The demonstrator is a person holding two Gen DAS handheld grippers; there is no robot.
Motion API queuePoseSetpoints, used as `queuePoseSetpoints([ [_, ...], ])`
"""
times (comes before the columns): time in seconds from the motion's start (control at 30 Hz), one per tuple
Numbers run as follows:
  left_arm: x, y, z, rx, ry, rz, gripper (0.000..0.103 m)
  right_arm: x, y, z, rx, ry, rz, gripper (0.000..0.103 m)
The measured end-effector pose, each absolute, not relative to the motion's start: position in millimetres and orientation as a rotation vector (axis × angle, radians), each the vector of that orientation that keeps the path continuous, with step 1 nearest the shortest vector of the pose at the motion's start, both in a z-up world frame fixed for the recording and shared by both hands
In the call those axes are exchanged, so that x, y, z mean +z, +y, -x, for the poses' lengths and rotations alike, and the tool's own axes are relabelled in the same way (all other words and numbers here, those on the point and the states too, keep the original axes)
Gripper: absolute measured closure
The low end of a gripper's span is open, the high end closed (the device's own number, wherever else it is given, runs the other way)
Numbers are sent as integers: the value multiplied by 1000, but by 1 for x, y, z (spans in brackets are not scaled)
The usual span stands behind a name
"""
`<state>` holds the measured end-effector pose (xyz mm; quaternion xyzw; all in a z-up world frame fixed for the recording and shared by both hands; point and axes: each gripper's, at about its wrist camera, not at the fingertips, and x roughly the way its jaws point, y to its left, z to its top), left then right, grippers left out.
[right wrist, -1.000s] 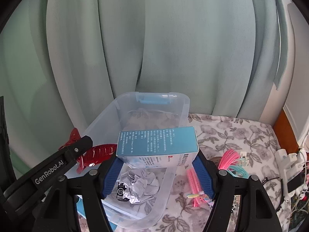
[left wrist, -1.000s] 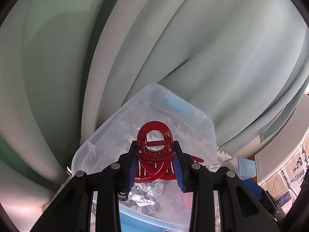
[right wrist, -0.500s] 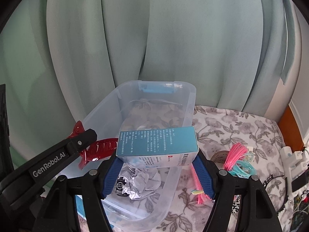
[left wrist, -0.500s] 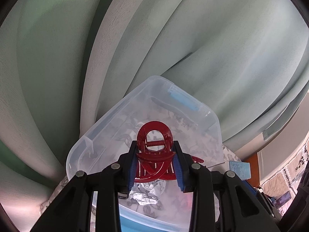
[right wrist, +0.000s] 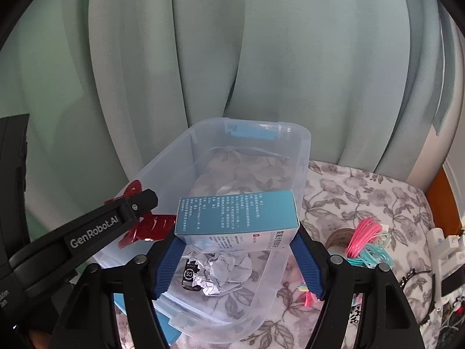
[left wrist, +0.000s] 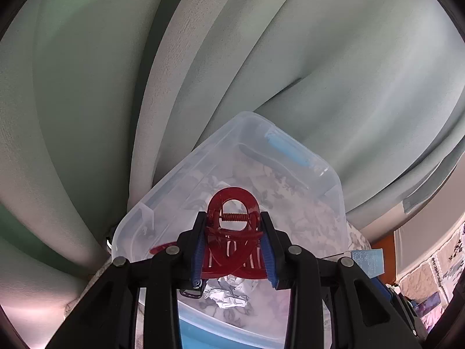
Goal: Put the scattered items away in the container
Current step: 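Carry the red clip and blue medicine box with both grippers over the box, then open both grippers to drop the clip and medicine box into the box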
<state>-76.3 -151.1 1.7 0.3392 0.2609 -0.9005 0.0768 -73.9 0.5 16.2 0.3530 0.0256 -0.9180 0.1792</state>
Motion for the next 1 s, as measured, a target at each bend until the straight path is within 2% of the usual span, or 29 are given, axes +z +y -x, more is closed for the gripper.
queuePoseSetpoints([
  [0.57, 6, -152, 76, -2702, 781, -1027, 65, 7, -12, 69, -2550, 170, -1008, 27],
  [0.63, 8, -152, 75, -2706, 784, -1020, 57, 7, -14, 68, -2540, 182, -1004, 26],
  [0.7, 9, -152, 74, -2707, 789, -1016, 45, 7, -16, 67, -2532, 191, -1001, 20],
  [0.8, 11, -153, 73, -2707, 787, -1012, 43, 8, -15, 66, -2543, 193, -991, 11],
  [1.0, 18, -150, 68, -2718, 771, -1001, 42, 14, -6, 63, -2565, 168, -970, 7],
])
